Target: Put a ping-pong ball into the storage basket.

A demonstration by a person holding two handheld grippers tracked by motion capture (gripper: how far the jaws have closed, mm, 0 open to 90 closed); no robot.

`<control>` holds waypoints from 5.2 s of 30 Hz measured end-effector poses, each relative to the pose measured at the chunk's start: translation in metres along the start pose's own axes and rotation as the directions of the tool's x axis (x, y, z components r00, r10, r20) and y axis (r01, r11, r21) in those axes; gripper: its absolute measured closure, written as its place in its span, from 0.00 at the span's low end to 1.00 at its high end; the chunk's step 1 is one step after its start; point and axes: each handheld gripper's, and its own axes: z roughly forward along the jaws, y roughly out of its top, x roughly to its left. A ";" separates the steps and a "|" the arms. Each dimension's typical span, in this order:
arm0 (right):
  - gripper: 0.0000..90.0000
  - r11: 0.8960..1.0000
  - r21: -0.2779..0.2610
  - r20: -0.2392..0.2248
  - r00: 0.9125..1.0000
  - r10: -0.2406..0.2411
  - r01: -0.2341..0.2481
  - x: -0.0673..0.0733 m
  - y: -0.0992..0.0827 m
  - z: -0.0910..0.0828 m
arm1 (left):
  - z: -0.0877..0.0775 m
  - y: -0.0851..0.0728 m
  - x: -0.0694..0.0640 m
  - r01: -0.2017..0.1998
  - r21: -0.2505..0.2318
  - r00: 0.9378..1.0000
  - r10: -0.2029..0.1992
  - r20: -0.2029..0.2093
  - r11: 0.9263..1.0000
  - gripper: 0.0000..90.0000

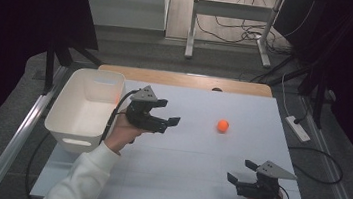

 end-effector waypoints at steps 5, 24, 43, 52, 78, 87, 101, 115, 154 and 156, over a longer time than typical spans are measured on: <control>0.14 1.000 0.006 -0.009 1.000 -0.028 0.028 0.001 0.001 0.002 | 0.009 -0.001 -0.004 -0.010 0.024 1.000 0.010 -0.009 1.000 0.23; 0.14 1.000 -0.002 -0.003 1.000 -0.012 0.012 0.000 -0.001 -0.003 | 0.047 -0.003 -0.008 -0.015 0.087 1.000 0.014 0.012 0.996 0.22; 0.14 1.000 0.004 -0.008 1.000 -0.022 0.022 0.001 0.000 0.000 | 0.086 -0.005 0.004 0.027 0.134 1.000 -0.028 0.004 0.991 0.22; 0.14 1.000 -0.001 -0.009 1.000 -0.024 0.024 0.001 0.001 0.000 | 0.100 -0.007 0.006 0.024 0.152 1.000 -0.025 0.002 0.988 0.22; 0.14 0.999 -0.003 -0.011 0.999 -0.034 0.034 0.002 0.001 0.000 | 0.134 -0.005 0.004 0.008 0.199 1.000 -0.009 0.006 0.980 0.22; 0.14 0.999 -0.005 -0.011 0.999 -0.034 0.033 0.002 0.001 0.000 | 0.149 -0.003 0.003 0.000 0.213 1.000 -0.003 0.013 0.977 0.22; 0.14 0.999 -0.003 -0.011 0.999 -0.032 0.032 0.002 0.001 0.000 | 0.167 0.000 0.000 -0.019 0.245 0.999 0.012 0.032 0.969 0.23; 0.14 0.999 -0.010 -0.014 0.999 -0.032 0.032 0.001 0.001 -0.002 | 0.182 0.007 -0.009 -0.042 0.274 0.999 0.031 0.044 0.961 0.23; 0.15 0.999 -0.017 -0.023 0.999 -0.032 0.031 0.001 0.002 -0.001 | 0.227 0.003 -0.008 -0.047 0.330 0.999 0.038 0.033 0.943 0.23; 0.15 0.999 -0.018 -0.023 0.999 -0.032 0.032 0.001 0.002 -0.002 | 0.230 0.004 -0.008 -0.044 0.332 0.999 0.035 0.031 0.942 0.23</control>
